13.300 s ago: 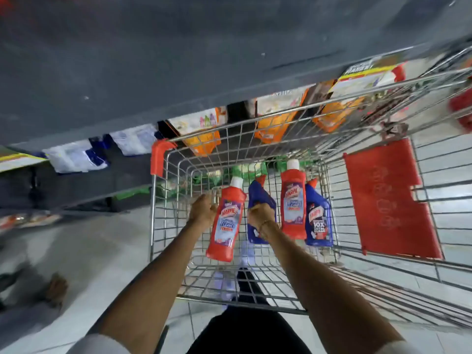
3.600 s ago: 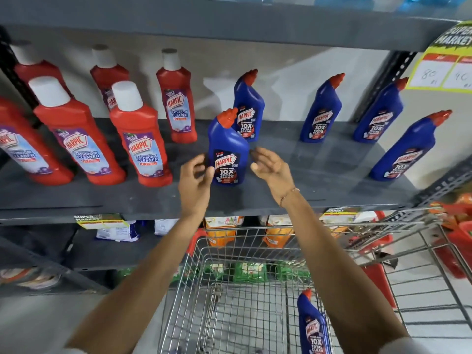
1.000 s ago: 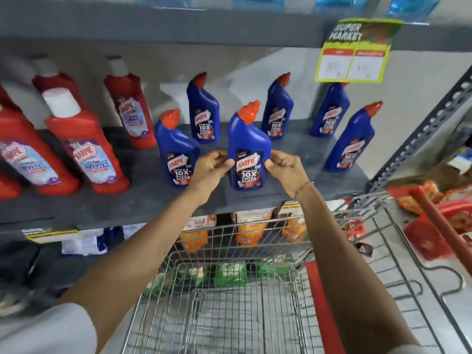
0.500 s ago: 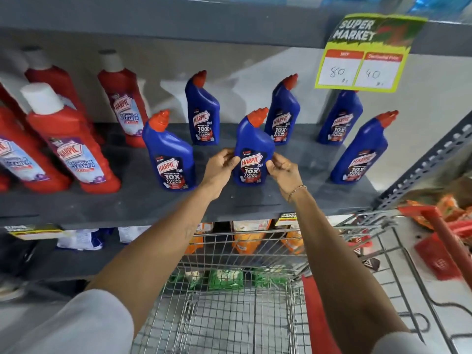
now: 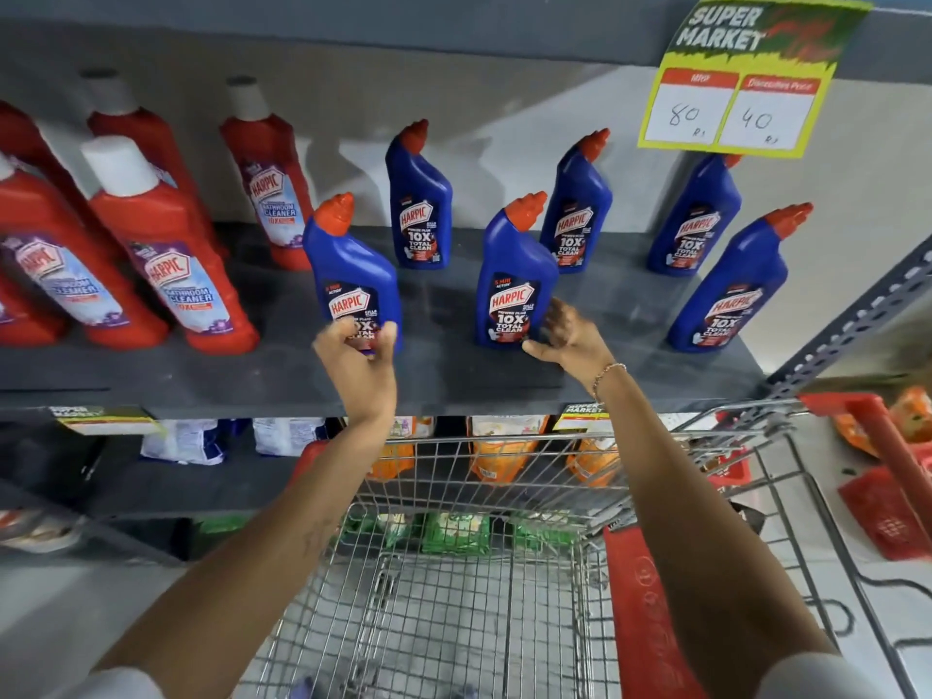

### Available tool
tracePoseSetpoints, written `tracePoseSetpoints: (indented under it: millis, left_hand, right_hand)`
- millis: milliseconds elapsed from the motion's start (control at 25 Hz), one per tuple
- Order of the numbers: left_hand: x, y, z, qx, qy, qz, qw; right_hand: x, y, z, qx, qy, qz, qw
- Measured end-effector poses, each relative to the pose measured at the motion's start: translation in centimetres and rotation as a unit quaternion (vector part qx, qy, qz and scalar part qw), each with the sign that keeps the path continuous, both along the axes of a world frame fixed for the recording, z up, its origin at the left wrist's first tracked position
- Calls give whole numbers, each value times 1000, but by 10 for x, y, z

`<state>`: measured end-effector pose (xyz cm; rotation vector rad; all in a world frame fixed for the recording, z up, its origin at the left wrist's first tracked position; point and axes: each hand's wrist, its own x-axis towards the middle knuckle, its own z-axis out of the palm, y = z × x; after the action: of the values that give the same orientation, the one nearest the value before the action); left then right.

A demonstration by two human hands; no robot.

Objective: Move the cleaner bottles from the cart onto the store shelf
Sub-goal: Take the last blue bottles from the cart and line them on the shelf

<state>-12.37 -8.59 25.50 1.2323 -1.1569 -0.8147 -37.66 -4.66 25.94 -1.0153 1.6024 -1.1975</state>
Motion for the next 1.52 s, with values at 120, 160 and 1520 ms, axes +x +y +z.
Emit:
tracePoseSetpoints:
  millis: [120, 160, 1520]
  left_hand:
    - [24, -36, -3, 46, -56, -38, 997]
    - [34, -47, -3, 71, -73, -95, 990]
    - [19, -51, 1, 115, -209, -224, 945]
  right_hand:
    - [18, -13, 3, -1, 54, -9, 999]
    - [24, -15, 4, -4, 72, -21, 997]
    - [-52, 22, 8, 29, 123, -66, 990]
